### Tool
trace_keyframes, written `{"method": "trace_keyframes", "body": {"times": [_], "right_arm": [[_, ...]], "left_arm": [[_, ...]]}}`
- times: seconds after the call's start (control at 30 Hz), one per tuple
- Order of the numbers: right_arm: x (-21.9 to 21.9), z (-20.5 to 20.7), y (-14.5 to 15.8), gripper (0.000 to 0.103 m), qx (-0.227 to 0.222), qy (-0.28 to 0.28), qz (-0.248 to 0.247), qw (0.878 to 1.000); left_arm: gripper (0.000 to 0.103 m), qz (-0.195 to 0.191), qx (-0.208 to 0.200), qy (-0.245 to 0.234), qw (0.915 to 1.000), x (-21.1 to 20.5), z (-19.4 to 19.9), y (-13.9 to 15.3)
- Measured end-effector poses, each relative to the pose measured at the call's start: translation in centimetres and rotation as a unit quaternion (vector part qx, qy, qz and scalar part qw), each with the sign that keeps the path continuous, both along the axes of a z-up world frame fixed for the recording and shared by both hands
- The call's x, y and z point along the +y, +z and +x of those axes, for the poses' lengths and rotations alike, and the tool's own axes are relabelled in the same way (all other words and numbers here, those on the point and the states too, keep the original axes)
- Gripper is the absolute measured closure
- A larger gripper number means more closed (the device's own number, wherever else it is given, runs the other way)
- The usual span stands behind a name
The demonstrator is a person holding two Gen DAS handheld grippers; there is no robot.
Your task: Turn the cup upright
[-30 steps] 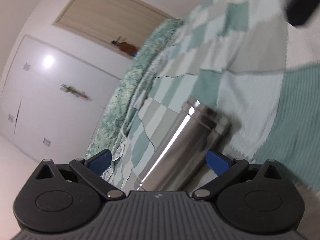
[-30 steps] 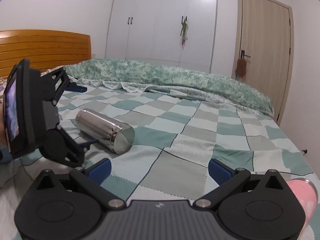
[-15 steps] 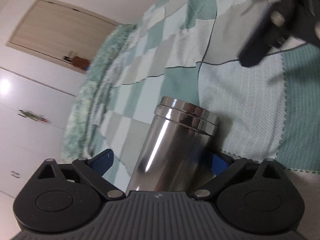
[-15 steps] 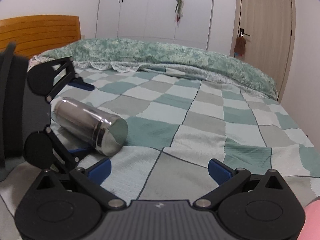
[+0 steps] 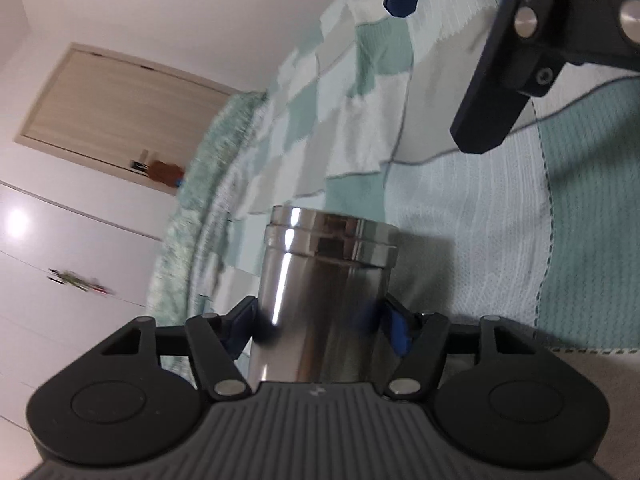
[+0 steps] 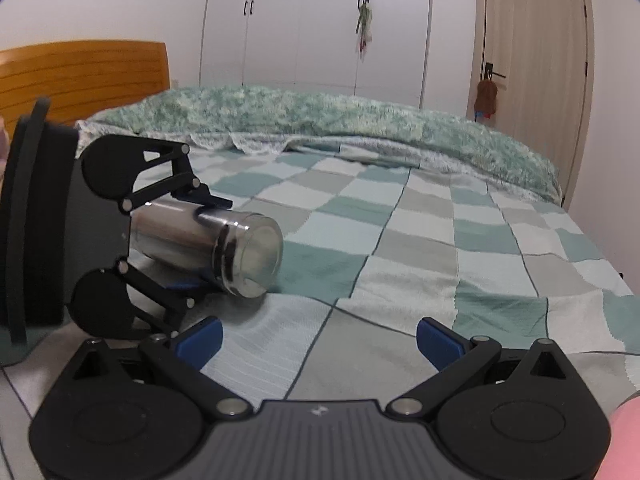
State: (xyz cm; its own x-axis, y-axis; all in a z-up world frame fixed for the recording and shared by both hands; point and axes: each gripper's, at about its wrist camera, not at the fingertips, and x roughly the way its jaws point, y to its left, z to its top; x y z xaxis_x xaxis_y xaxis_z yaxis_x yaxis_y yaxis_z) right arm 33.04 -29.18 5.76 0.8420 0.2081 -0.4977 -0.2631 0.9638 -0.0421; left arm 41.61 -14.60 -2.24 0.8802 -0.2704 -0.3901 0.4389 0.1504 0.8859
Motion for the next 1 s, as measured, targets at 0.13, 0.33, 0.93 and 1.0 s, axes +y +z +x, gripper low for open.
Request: {"method": "trace_keyframes", "body": {"times": [0.13, 0.33, 0.93, 1.0], "right_arm": [[-0.2, -1.2, 0.5, 0.000, -0.002, -0.001, 0.003, 1.000], [-0.7, -4.0, 1.3, 0.000, -0.007, -0.002, 0.009, 1.000], [-2.2, -19.3, 4.9, 0.000, -0.044, 0.024, 0.016, 0.999], [-2.8, -21.0, 4.6, 0.000, -0.041, 0.023, 0.016, 0.999]], "left_arm": [[0.039, 0.002, -0.017, 0.007, 0.9998, -0.5, -1.3, 0.8], [0.039, 0.010, -0.035, 0.004, 0.9993, -1.2, -5.1, 1.4], [0.039, -0.006, -0.016, 0.056, 0.9983, -3.0, -22.9, 4.5], [0.039, -0.004, -0.001, 0.059, 0.9982, -3.8, -24.5, 3.7]]}}
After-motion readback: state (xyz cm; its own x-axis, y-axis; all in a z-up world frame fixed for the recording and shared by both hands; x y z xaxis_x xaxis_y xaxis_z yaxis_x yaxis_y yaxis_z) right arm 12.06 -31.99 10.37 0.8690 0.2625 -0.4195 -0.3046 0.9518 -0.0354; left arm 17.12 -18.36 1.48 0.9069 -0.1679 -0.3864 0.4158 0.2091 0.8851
